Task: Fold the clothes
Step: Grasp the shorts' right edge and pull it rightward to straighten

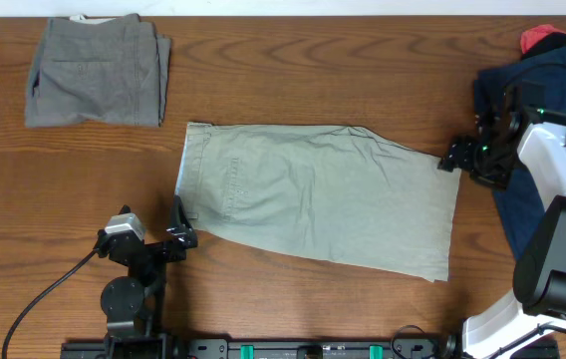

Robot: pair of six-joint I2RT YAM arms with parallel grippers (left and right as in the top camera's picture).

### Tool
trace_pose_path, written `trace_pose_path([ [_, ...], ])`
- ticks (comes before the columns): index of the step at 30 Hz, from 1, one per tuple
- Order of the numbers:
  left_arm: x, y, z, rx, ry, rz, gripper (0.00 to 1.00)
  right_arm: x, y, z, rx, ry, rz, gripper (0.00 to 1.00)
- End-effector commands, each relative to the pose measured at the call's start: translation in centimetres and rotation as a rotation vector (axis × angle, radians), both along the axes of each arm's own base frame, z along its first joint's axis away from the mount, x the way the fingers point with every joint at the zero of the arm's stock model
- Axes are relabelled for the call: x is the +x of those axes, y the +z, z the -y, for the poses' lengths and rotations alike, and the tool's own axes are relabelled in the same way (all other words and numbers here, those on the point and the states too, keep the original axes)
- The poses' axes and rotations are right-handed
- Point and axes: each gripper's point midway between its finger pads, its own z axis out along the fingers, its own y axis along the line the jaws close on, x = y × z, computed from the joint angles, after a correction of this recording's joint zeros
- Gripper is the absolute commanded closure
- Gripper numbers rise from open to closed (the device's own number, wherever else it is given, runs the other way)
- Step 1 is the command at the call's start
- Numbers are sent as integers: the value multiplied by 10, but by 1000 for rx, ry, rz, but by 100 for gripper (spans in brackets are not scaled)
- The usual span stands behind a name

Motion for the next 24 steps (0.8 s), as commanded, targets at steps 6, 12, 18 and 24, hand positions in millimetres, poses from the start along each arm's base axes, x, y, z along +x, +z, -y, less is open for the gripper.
trace_pose_path([
  [6,-1,-16,1,0,-5,-50,2,-6,-20,-8,24,37,10,23],
  [12,-1,-16,1,0,-5,-50,2,-9,-26,-9,25,36,8,31],
  [18,-1,-16,1,0,-5,-50,2,-15,-34,-11,27,40,0,37],
  [24,-1,-16,1,0,-5,-50,2,-18,-39,-12,26,39,-1,38],
])
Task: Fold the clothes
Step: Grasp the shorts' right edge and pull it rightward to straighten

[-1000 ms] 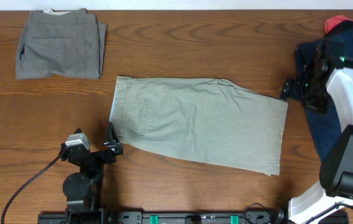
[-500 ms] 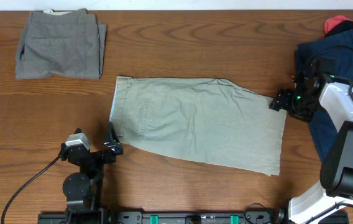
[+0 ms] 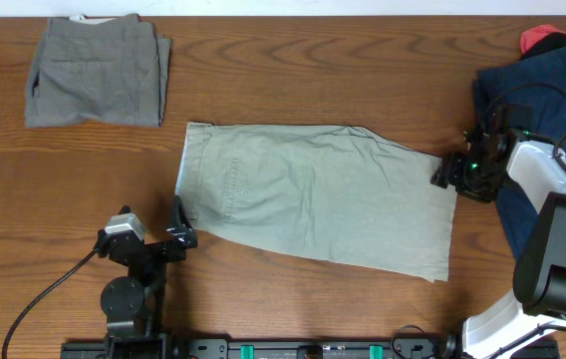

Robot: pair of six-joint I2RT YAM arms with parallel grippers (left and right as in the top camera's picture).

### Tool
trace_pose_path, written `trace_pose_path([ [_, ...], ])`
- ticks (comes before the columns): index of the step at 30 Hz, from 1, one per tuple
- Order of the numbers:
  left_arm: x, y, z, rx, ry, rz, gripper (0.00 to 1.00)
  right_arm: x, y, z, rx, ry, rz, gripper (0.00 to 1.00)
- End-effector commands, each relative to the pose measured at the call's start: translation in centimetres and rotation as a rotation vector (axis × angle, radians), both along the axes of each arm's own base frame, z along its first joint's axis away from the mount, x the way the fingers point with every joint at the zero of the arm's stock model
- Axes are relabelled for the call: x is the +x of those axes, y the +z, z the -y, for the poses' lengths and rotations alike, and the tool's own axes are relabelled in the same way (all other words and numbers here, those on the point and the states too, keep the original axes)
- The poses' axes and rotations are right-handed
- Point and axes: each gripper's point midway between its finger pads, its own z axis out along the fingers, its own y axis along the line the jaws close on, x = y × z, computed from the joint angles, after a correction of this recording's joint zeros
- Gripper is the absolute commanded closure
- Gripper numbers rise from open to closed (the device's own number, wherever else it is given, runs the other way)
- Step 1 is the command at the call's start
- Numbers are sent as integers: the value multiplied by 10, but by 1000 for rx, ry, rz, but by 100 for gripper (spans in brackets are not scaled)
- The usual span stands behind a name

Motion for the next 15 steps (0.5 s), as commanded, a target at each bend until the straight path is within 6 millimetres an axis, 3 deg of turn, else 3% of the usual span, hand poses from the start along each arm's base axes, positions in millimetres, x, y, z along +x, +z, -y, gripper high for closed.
trace_pose_path([
  [1,-1,-16,1,0,-5,-50,2,-1,-4,-3,0,14,-3,39],
  [15,-1,-16,1,0,-5,-50,2,1,-8,-2,-4,14,15,53],
])
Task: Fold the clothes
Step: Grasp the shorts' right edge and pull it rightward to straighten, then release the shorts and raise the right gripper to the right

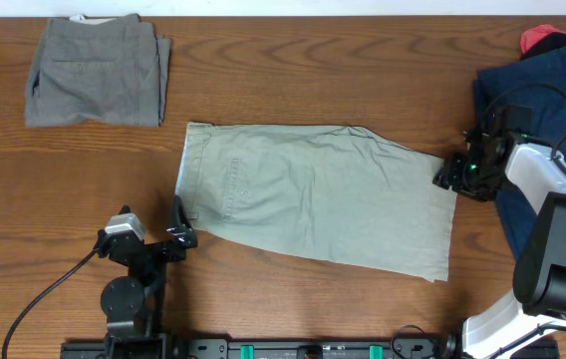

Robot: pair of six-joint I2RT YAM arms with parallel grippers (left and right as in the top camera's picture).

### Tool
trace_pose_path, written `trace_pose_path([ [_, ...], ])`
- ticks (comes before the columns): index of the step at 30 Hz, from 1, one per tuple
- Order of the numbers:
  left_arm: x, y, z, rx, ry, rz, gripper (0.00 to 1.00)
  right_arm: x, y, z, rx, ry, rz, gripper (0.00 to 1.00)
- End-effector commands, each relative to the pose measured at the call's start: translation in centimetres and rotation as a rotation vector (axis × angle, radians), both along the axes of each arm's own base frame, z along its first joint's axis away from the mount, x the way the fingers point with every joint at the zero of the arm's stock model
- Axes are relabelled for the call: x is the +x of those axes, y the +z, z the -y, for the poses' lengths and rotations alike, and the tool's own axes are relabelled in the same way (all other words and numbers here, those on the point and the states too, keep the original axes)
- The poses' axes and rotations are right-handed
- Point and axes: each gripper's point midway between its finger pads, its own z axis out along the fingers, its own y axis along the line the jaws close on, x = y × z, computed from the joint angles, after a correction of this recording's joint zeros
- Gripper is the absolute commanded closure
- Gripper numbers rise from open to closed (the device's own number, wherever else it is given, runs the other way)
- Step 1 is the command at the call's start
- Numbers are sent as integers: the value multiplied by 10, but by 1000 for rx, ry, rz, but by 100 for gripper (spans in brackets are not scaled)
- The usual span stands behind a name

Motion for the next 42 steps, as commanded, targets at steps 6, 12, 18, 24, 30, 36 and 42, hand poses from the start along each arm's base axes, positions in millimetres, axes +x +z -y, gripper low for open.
trace_pose_path([
  [6,-1,-16,1,0,-5,-50,2,1,-4,-3,0,10,2,99],
  [12,-1,-16,1,0,-5,-50,2,16,1,5,-10,-22,60,99],
  [18,-1,-16,1,0,-5,-50,2,50,21,20,-33,-56,180,99],
  [24,-1,-16,1,0,-5,-50,2,73,41,32,-84,-65,249,99],
  [30,-1,-16,1,0,-5,-50,2,81,61,36,-92,-67,247,48],
  [36,-1,-16,1,0,-5,-50,2,77,81,35,-83,-67,202,25],
  [42,-1,-16,1,0,-5,-50,2,79,124,33,-75,-62,181,1],
])
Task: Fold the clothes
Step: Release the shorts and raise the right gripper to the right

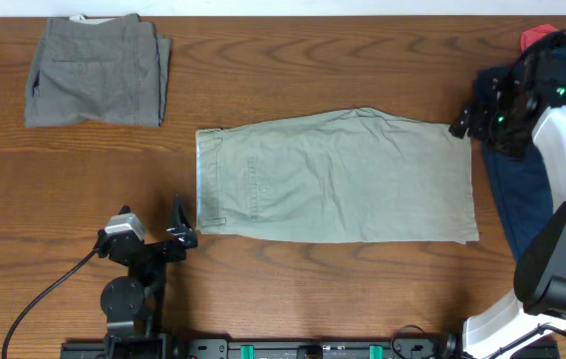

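Light green shorts (333, 179) lie flat and square to the table in the overhead view, waistband at the left, leg hems at the right. My right gripper (459, 128) sits at the shorts' far right corner, shut on the hem there. My left gripper (181, 223) rests open just off the waistband's near left corner, with nothing in it.
A folded grey garment (96, 72) lies at the far left. A pile of navy clothes (527, 165) with a bit of red cloth (537, 38) sits at the right edge under the right arm. The left arm's base and cable stand at the near left.
The right gripper has moved away from me and slightly right with the hem corner. The shorts, slanted before, now lie straight and a little further right. The left arm is unchanged.
The shorts first lay slanted, with the right gripper just off their far right corner. It then stood on that corner and stayed there. Now the corner is pulled back and the shorts lie level. The left arm stayed parked throughout.
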Robot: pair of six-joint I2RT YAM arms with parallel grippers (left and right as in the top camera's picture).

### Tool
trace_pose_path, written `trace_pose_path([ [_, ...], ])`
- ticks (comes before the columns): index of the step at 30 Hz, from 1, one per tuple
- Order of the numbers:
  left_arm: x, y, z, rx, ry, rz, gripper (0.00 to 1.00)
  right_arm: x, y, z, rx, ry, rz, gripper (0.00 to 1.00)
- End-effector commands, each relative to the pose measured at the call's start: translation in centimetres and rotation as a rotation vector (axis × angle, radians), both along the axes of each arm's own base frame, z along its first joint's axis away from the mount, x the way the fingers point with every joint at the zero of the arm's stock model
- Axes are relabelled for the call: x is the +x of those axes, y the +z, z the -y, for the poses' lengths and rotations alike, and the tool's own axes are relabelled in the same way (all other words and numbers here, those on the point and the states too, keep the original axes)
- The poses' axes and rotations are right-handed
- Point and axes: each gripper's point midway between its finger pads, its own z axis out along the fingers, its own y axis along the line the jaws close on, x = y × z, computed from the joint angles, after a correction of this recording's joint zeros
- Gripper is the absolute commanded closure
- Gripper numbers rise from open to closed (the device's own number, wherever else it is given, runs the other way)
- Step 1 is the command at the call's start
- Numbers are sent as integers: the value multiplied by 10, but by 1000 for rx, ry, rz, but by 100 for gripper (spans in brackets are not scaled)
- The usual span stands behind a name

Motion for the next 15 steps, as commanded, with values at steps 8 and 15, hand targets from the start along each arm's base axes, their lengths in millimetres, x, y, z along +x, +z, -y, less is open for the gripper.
trace_pose_path([
  [8,-1,-16,1,0,-5,-50,2,16,78,-32,142,64,77,1],
  [15,-1,-16,1,0,-5,-50,2,43,91,0,-16,8,183,1],
])
